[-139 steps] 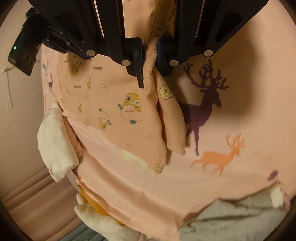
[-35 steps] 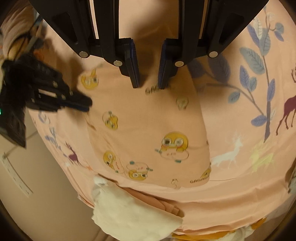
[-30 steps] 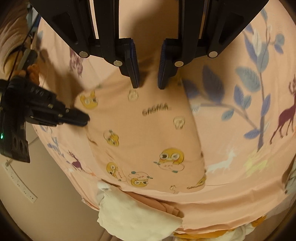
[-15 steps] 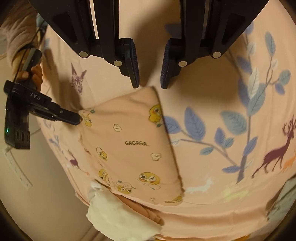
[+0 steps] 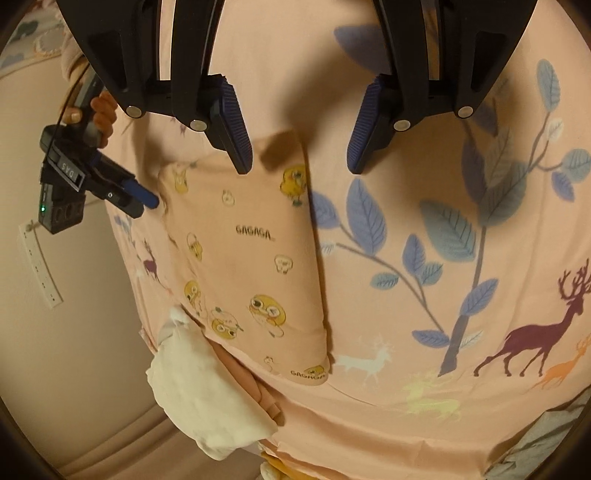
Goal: Fold small clothes
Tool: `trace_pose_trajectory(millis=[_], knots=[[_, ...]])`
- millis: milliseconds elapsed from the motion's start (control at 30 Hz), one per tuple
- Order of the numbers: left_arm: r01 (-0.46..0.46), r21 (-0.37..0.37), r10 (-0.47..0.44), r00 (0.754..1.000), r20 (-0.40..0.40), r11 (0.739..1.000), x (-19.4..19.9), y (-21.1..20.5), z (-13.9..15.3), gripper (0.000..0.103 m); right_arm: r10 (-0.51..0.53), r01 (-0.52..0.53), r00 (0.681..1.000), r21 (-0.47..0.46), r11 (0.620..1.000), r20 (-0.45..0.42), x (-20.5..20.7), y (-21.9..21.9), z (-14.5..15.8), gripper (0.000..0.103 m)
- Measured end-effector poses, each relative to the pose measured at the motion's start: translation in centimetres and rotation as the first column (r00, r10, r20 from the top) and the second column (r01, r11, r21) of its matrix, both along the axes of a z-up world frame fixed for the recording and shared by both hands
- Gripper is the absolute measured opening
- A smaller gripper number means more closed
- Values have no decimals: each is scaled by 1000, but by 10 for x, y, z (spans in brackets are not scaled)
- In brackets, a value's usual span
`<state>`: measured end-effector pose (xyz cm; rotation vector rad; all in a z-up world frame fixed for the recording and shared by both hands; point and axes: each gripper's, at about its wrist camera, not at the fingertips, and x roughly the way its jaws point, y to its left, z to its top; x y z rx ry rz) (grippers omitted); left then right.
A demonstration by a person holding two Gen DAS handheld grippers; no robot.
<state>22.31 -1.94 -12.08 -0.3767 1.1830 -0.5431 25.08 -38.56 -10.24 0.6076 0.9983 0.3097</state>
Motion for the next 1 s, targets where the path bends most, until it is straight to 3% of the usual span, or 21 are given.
trace_pose_trajectory(millis=[400,833,1000], knots=[[-7,35,7,1000,14,999,24,-14,-1,51,-22,23,999,55,998,-25,23,-9,-8,67],[-18,24,18,1000,7,1000,40,-21,-5,67,-20,25,999,96,995,-48,47,-11,-16,68],[-13,29,12,1000,14,1000,46,-25,-6,67,-6,11,999,101,995,-49,53,-8,-18,68]])
